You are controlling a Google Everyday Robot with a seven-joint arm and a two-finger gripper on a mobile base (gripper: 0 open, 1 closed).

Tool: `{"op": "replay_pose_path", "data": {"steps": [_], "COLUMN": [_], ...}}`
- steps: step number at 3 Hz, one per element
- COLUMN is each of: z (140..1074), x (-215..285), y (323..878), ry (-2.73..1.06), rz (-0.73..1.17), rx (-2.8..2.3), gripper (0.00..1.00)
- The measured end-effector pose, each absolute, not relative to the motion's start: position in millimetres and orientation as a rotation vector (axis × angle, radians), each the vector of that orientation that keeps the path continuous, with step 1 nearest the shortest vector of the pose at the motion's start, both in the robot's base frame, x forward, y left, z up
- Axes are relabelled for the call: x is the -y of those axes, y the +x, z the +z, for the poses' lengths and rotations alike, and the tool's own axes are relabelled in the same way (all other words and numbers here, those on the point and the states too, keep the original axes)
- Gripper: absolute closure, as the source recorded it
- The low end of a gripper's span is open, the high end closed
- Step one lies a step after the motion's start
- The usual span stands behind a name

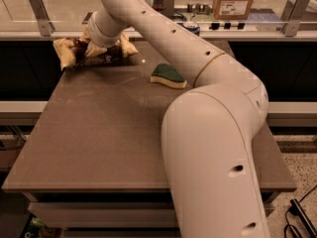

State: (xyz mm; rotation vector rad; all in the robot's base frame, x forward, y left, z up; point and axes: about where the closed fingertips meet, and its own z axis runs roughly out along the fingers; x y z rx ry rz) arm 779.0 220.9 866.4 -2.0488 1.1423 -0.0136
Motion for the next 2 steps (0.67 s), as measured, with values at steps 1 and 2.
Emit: {"op": "replay_pose_path", "data": {"steps": [1, 2], "z": [870.1, 891.7], "x": [-220.0, -213.4], "y": [778.2, 774.4], "ry": [-2.028, -1.975], "rz": [-0.008, -0.013], "rx": [-1.125, -1.066], "gripper": [1.0, 1.0]}}
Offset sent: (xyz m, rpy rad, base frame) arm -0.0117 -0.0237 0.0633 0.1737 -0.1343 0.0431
